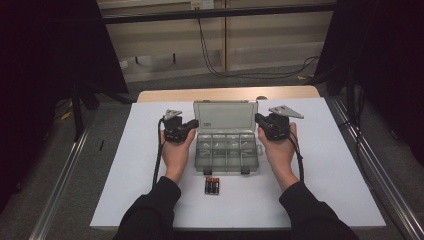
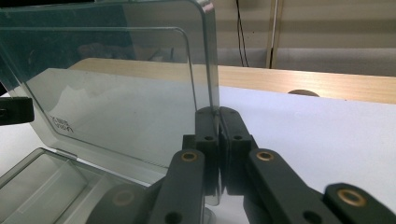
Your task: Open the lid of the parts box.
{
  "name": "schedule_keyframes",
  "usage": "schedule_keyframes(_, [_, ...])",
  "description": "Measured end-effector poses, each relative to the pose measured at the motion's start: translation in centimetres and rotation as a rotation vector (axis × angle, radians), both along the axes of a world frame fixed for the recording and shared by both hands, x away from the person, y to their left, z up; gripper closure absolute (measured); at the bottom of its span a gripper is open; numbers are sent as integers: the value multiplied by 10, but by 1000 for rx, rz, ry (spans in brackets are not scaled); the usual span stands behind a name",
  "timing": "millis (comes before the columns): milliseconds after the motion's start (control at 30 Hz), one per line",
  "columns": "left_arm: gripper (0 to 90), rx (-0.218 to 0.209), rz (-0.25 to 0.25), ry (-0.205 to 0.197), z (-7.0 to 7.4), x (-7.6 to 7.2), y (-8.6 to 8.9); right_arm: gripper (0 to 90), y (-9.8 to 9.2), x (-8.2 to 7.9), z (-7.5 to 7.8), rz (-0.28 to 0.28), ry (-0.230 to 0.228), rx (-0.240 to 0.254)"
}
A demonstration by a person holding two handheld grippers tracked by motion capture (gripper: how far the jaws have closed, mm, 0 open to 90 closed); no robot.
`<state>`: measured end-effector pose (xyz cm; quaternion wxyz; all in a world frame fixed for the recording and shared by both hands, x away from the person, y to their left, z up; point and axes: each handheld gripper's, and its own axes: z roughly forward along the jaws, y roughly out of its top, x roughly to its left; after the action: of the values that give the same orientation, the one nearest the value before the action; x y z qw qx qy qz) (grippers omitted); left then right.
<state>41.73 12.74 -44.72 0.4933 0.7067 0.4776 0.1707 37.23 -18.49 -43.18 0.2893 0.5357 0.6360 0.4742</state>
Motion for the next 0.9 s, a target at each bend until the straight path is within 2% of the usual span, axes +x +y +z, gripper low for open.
schedule_keyframes(33, [852,18,6,-8,0,-1,-2,881,-1,1,0,5,2,1])
schedule_keyframes(233, [871,38,12,-17,0,-1,-2,864,-1,2,-2,7,1,-2])
schedule_keyframes(367, [873,34,10,-23,0,-1,-3,830,3,4,-7,-2,12,-26])
schedule_keyframes(533, [875,34,13,-24,0,0,-3,859,3,7,-10,-16,17,-20])
schedule_keyframes(667, [876,13,18,-16,-1,1,-4,871,3,9,-11,-26,34,-13])
schedule_keyframes(700, [876,29,8,-15,-1,2,-2,872,3,10,-11,-26,39,-14])
schedule_keyframes(733, [876,17,11,-10,-1,3,-3,873,3,11,-10,-30,46,-8])
schedule_keyframes(900, [878,27,7,25,2,9,-3,878,2,18,-10,-31,72,-6])
